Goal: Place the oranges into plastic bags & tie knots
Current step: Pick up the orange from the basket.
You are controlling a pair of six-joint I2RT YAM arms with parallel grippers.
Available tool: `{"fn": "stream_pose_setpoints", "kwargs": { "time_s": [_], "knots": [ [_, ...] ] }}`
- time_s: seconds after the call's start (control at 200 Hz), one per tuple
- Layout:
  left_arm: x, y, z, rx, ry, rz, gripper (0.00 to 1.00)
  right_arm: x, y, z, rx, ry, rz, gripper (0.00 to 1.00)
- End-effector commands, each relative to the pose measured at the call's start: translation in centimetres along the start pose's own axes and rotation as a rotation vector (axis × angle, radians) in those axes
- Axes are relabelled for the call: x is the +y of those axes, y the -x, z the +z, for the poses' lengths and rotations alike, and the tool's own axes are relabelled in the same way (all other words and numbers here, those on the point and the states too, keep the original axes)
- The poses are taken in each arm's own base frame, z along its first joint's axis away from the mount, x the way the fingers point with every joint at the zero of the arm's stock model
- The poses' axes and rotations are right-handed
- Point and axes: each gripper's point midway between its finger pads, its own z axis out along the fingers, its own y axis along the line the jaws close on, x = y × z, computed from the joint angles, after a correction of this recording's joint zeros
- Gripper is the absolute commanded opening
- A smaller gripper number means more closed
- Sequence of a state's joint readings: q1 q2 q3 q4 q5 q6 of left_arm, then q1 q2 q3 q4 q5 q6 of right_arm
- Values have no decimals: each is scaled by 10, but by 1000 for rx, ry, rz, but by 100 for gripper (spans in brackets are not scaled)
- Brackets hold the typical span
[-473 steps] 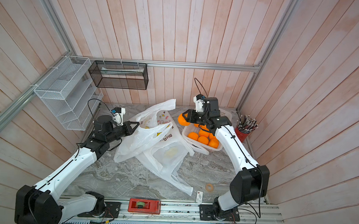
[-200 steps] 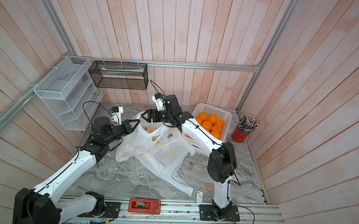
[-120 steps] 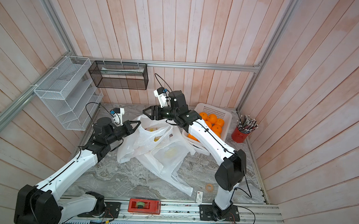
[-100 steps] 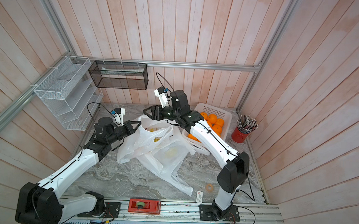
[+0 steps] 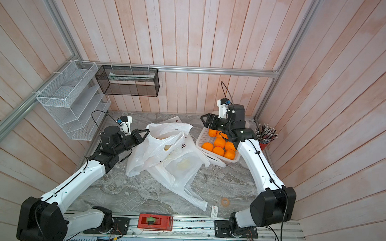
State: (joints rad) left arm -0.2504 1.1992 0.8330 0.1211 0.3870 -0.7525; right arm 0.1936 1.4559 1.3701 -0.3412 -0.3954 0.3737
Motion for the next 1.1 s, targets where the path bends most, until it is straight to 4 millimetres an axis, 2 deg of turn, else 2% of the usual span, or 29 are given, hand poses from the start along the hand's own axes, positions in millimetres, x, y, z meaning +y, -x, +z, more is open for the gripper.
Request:
{"fn": "stream_pose_setpoints", "kwargs": {
  "time_s": [0.0, 0.09, 0.155, 0.35, 0.475, 0.615, 0.76, 1.095],
  "knots": [
    [4, 2, -4, -14, 21, 22, 0, -69, -27, -1, 70, -211, 30, 83],
    [4, 2, -4, -14, 20, 24, 0, -114, -45, 2, 142, -357, 38, 87],
    [4, 2, -4, -14, 19, 26, 0, -137, -57, 7, 194, -426, 39, 89],
    [5, 1, -4, -11, 22, 27, 0, -175, -81, 39, 322, -516, 37, 89],
    [6, 0, -4, -6, 24, 28, 0, -186, -90, 58, 406, -594, 8, 89],
    [6, -1, -5, -4, 29, 35, 0, -189, -97, 76, 458, -637, -34, 89],
    [6, -1, -6, -2, 30, 39, 0, -191, -102, 88, 483, -643, -35, 89],
    [7, -3, -5, 4, 29, 39, 0, -208, -135, 103, 590, -675, -13, 88]
  ]
}}
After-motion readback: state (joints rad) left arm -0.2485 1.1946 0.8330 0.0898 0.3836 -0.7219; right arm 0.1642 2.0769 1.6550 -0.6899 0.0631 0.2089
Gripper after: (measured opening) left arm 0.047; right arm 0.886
